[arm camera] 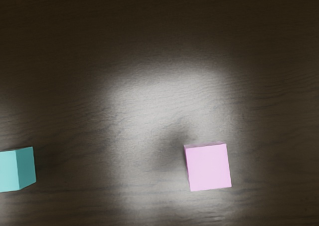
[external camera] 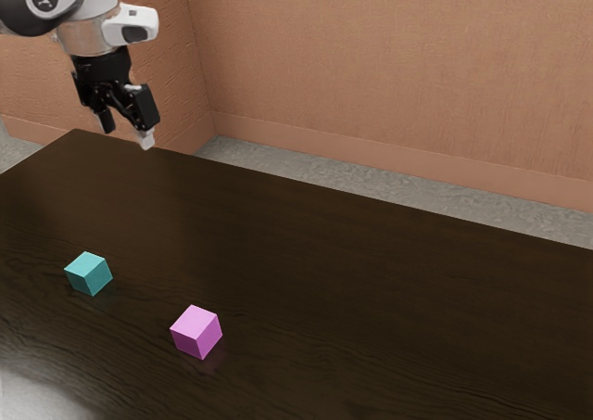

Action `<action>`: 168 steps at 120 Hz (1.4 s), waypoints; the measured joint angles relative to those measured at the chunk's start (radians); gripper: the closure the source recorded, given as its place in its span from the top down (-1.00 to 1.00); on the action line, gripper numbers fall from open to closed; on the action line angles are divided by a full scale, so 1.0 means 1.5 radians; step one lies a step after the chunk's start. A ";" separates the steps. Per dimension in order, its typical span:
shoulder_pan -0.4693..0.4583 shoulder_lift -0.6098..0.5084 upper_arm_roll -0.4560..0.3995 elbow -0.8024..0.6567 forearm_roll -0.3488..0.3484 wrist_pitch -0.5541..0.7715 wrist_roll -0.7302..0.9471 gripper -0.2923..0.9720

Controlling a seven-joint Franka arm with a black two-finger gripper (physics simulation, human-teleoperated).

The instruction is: Pick up the blue block with one arm, and put the blue block on the pink block with one arm

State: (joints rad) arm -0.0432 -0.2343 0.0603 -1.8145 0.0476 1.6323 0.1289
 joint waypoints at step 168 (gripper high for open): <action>0.316 0.239 0.013 -0.274 -0.015 0.513 0.141 0.54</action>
State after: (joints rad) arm 0.4308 0.1237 0.0804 -2.2262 0.0257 2.4018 0.3406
